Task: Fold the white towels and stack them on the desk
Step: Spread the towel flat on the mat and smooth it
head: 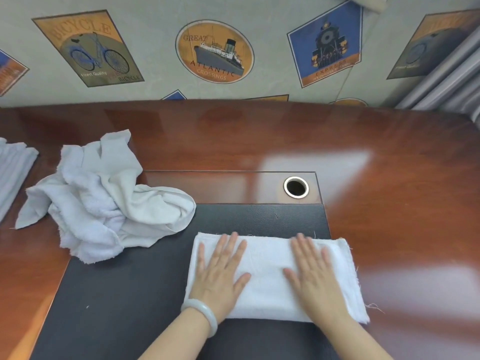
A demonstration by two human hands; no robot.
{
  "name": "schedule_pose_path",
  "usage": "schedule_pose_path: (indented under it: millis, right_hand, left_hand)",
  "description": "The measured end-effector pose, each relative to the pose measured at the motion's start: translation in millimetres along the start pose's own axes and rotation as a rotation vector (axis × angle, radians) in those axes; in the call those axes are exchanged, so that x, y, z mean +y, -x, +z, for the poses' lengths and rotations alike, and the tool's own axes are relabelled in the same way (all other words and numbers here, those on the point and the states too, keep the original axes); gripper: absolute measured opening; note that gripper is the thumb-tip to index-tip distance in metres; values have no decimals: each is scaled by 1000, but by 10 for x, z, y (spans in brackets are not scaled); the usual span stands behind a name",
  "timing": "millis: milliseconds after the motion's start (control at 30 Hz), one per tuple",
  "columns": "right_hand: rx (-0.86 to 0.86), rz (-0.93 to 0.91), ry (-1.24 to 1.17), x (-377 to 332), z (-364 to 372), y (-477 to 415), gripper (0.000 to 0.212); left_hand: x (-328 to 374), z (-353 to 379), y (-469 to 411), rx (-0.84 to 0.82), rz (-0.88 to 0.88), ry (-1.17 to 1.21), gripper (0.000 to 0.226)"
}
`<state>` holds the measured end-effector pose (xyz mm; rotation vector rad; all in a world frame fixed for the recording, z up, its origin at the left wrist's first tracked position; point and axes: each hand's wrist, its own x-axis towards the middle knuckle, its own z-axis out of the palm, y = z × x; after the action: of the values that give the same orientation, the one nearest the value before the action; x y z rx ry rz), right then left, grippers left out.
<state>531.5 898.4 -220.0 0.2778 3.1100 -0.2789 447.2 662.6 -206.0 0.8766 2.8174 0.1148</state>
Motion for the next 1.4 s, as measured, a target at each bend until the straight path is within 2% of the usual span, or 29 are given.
schedule_pose_path:
  millis: [100,167,233,300,367,433,467,633,833,967,1100,1133,1167,1233,1300,1400]
  right_hand:
    - [-35,227,66,586,-128,198,78]
    - [-64,294,71,783,-193,290,80]
    - [-25,340,83,723,-235,258,82]
    - [101,289,72,401,-257,175,75]
    - [175,74,3,-85,-185,136,62]
    - [142,-79,-61,-523,-29,147,58]
    - [112,-88,-71,-653,38,156,58]
    - [33,-32,-25,-443,71,219,60]
    - [-34,226,-1,313,-91,519,69]
    - [-83,227,-11,341,-113,534,67]
    - [-127,223,-96,379,-227,465,65]
    - [-111,239,-153,393,-284,438,63]
    - [-43,290,-211,393,-349,423,62]
    - [110,497,-339,371,-462,426,54]
    - [70,751,-470,355,-529,425,45]
    - [-51,966,-672,341,-578,399,43]
  left_hand:
    - [-312,8,85,32,-111,-18,63]
    - [-392,-3,109,18,-139,-15,66]
    - [-305,-42,97,74,-149,-10,67]
    - [-33,-126,55,130,-68,23,65]
    - [328,-176,24,133,84,44,63]
    - [566,-127,24,78,139,19,60]
    - [588,-76,29,51,119,7,59]
    - [197,31,194,9,91,-18,65]
    - [-301,-54,374,-29,-64,-25,59]
    - [-274,-115,367,-99,-76,-19,61]
    - [-238,-299,356,-36,-97,61,61]
    - [-234,-349,354,-31,-142,101,64]
    - [-223,-409,364,-28,-261,178,66]
    - [-205,-513,398,-26,-518,299,65]
    - [-215,-560,422,-51,-691,446,63]
    - [-270,-622,411,-107,-817,742,60]
